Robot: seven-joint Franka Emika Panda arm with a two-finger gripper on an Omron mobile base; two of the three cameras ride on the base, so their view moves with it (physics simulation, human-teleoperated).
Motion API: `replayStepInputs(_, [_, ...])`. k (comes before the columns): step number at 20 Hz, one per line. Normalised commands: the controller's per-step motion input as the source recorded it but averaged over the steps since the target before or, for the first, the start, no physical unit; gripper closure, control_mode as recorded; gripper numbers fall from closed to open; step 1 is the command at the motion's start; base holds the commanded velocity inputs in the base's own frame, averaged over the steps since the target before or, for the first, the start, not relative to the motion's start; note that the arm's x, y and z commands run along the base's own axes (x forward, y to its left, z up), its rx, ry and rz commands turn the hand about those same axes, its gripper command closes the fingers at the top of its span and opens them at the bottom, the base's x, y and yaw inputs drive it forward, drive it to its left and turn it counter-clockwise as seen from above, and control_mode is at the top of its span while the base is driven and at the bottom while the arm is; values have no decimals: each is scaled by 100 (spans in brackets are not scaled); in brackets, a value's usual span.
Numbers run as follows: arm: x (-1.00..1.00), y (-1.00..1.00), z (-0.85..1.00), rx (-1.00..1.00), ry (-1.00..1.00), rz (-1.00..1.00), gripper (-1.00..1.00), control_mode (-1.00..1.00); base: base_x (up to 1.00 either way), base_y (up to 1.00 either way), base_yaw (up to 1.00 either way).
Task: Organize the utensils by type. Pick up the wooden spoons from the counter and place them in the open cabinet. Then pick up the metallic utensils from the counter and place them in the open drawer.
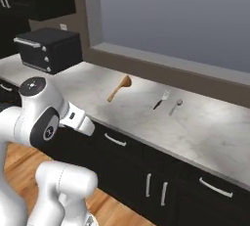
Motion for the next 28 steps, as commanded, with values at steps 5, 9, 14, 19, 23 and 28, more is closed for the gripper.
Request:
replayStepInputs(5, [0, 0, 0, 0, 0, 0, -100, 100, 58, 39, -29])
replayStepInputs(9, [0, 0, 0, 0, 0, 0, -100, 100, 51, 40, -28])
replayStepInputs(14, [0, 0, 0, 0, 0, 0, -100, 100, 47, 41, -27])
replayStepInputs(19, [0, 0, 0, 0, 0, 0, -100, 100, 56, 43, -28])
replayStepInputs(23, [0, 0, 0, 0, 0, 0, -100, 100, 55, 40, -25])
replayStepInputs(28, [0, 0, 0, 0, 0, 0, -100, 100, 56, 40, -23])
